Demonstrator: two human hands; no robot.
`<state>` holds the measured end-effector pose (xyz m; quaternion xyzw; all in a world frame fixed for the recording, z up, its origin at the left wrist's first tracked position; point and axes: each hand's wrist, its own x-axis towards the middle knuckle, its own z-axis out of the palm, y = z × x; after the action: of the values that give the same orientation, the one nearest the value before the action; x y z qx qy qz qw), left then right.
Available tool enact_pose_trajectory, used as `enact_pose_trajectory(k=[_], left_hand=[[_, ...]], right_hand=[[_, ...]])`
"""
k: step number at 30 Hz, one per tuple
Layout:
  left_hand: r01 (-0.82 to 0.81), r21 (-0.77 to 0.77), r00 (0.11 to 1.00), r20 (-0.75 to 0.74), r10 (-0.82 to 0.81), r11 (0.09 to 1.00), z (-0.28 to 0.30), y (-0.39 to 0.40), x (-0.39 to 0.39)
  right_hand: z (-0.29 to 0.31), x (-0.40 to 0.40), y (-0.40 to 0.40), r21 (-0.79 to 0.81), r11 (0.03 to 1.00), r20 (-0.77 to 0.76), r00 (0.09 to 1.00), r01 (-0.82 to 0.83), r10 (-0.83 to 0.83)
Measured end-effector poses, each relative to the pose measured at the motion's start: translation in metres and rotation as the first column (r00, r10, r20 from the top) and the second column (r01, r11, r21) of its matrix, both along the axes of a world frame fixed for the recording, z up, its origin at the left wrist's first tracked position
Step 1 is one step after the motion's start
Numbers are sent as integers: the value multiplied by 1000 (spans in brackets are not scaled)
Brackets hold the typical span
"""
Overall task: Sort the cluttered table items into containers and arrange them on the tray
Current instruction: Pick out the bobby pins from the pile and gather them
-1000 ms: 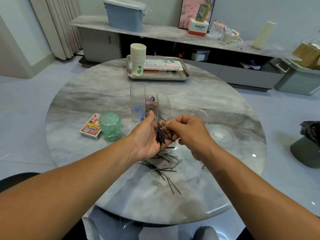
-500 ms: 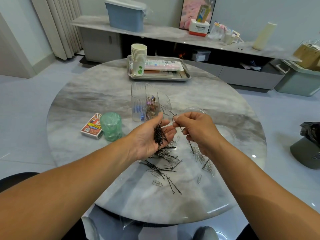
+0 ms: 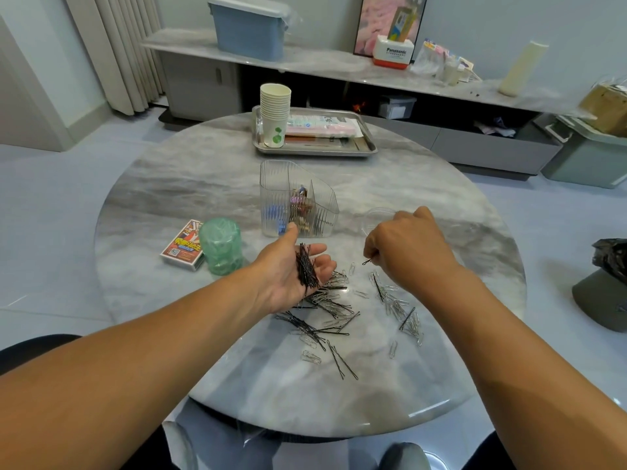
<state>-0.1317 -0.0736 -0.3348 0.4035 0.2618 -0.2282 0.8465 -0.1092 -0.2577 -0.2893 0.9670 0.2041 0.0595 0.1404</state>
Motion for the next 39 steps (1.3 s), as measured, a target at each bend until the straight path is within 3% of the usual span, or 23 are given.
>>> enact_pose_trajectory(k=[2, 3, 5, 7, 12, 16, 20, 27, 31, 33, 36, 39], left_hand=[[2, -15, 1000, 5, -2, 1000, 1, -1, -1], [6, -19, 1000, 8, -6, 1000, 1, -1, -1], [8, -44, 1000, 12, -8, 999, 2, -2, -1], [10, -101, 1000, 14, -9, 995, 4, -4, -2], [72, -119, 997, 43, -67, 990, 9, -4, -2], [4, -97, 1000, 18, -2, 995, 12, 1, 3], [14, -114, 1000, 23, -12, 993, 15, 7, 8], [89, -91, 995, 47, -85, 992, 14, 0, 8], [68, -111, 996, 71, -60, 991, 15, -1, 10], [30, -144, 998, 60, -22, 989, 20, -1, 14], [-27, -174, 998, 46, 35, 984, 37, 1, 28], [-37, -162, 998, 36, 43, 986, 56, 0, 47]], right_hand=[[2, 1, 1, 132, 991, 14, 1000, 24, -26], [1, 0, 3, 276, 959, 5, 998, 57, -61], [-1, -3, 13, 593, 791, -75, 989, 149, -131], [-8, -12, 28, 735, 653, -121, 983, 183, -140], [-28, -33, 49, 771, 621, -202, 979, 140, 29], [-23, -31, 41, 869, 492, -189, 955, 54, 230], [-24, -29, 32, 860, 509, -181, 912, -34, 368], [-34, -28, 32, 859, 480, -37, 914, -177, 405], [-32, -26, 32, 903, 423, -99, 919, -79, 382], [-27, -26, 34, 951, 307, -136, 930, 26, 341], [-16, -19, 38, 985, 27, -174, 959, 172, 224], [-9, 2, 34, 908, -185, -353, 924, 376, 145]])
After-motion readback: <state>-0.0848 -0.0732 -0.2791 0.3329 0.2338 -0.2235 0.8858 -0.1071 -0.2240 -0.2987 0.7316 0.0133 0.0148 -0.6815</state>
